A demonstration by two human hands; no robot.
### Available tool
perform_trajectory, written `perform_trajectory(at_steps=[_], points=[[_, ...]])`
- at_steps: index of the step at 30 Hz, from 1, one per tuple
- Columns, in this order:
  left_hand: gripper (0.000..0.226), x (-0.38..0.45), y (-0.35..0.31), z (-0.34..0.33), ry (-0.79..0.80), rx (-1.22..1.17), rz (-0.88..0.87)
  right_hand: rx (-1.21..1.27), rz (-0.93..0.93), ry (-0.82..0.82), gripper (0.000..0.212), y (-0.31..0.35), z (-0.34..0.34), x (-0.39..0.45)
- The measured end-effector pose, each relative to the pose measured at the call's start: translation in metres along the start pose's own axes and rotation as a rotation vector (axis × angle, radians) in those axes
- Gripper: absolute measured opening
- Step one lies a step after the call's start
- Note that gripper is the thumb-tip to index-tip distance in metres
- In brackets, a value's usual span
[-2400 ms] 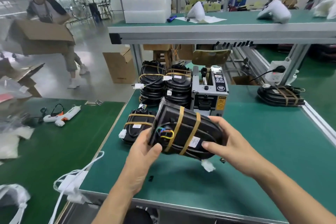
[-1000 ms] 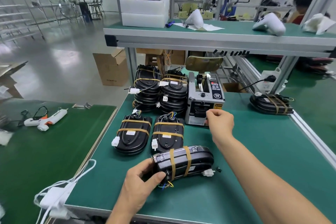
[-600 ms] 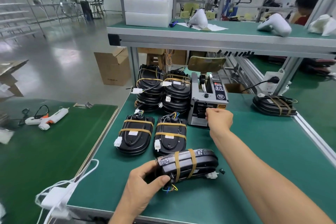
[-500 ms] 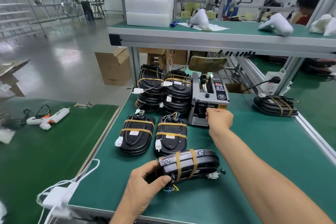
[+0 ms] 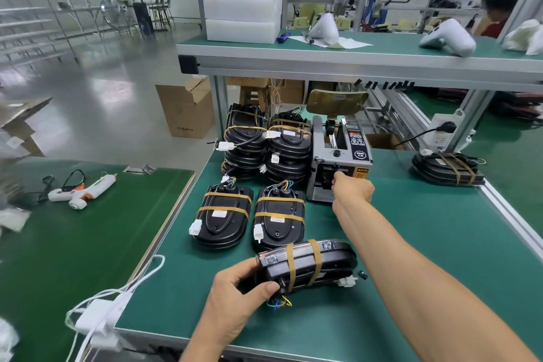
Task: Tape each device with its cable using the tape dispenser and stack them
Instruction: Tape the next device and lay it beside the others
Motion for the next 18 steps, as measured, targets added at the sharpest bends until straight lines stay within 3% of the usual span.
perform_trajectory(at_steps=[4, 5, 7, 12, 18], points=[[0.052, 0.0, 0.003, 0.001, -0.006, 0.008, -0.003, -0.071, 0.04, 0.135, 0.006, 0.001, 0.025, -0.028], [0.052, 0.0, 0.003, 0.002, -0.007, 0.009, -0.001, -0.093, 0.084, 0.204, 0.013, 0.0, 0.036, -0.041], [0.051, 0.0, 0.004, 0.002, 0.0, 0.013, -0.002, -0.157, 0.268, 0.332, 0.02, -0.005, 0.065, -0.081], [0.049, 0.0, 0.003, 0.002, 0.01, 0.03, 0.001, -0.293, 0.66, 0.489, 0.004, -0.038, 0.112, -0.175], [0.049, -0.001, -0.001, 0.001, -0.012, 0.023, 0.008, -0.436, 0.663, 0.494, 0.022, -0.07, 0.104, -0.198]])
Point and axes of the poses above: each hand's wrist, its own x-axis towards the middle knuckle, its own z-axis out of the back of the hand, y = z × x, the point moved 3 cm from there along x, towards the middle knuckle, and after that the axes turned 6 degrees about -z, right-handed, at the moved point
